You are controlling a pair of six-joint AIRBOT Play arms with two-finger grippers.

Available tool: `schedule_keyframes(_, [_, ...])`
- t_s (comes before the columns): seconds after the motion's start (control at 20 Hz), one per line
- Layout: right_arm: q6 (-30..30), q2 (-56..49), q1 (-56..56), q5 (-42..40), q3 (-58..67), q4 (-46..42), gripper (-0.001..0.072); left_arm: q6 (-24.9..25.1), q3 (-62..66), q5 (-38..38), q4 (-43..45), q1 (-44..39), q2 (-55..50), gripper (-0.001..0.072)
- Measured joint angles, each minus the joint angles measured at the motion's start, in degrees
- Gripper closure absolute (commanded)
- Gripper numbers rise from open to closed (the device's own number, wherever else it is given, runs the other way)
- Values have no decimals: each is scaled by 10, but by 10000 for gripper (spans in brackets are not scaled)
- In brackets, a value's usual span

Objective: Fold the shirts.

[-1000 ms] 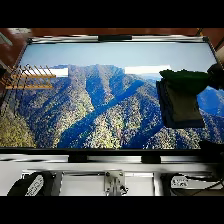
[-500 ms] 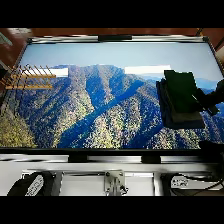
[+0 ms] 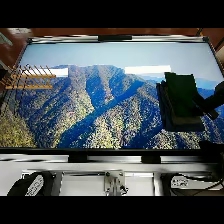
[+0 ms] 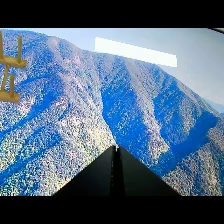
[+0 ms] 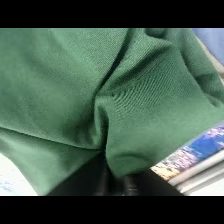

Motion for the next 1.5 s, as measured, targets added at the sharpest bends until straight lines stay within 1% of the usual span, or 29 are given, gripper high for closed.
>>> schedule_keyframes(0.05, [-5,0,0,-5,0,-4,89,0,0,0,0,0,-1,658])
schedule_keyframes(0.2, [-44,10,0,-20,4,-8,90,0,0,0,0,0,-5,658])
schedule_keyframes(0.35, [-81,39,-1,-26,46,-41,90,2,0,0,0,-2,-16,660])
schedule_keyframes(0.45, [-111,65,2,11,95,-50,91,16,0,1,0,-15,-27,661])
schedule_keyframes(0.6, [-158,99,45,113,158,-48,91,34,0,4,21,-65,-61,662])
schedule_keyframes(0.65, [-170,104,72,141,170,-47,93,33,2,3,44,-92,-78,662])
schedule_keyframes(0.75, [-191,104,147,166,186,-64,98,9,13,-18,134,-165,-127,655])
schedule_keyframes(0.8, [-194,95,189,159,192,-84,97,-8,23,-37,187,-202,-154,479])
schedule_keyframes(0.85, [-199,83,226,140,195,-99,96,-24,35,-61,237,-237,-184,107])
schedule_keyframes(0.9, [-203,68,259,116,197,-106,96,-38,49,-86,279,-270,-215,48])
schedule_keyframes(1.0, [-205,45,303,75,201,-95,96,-63,71,-127,331,-317,-268,59])
schedule_keyframes(1.1, [-197,31,326,51,203,-72,96,-87,84,-152,361,-342,-301,58])
schedule_keyframes(1.25, [-187,22,342,32,204,-53,96,-108,92,-171,379,-356,-323,56])
schedule_keyframes(1.5, [-181,17,350,24,204,-40,96,-121,96,-184,392,-361,-334,56])
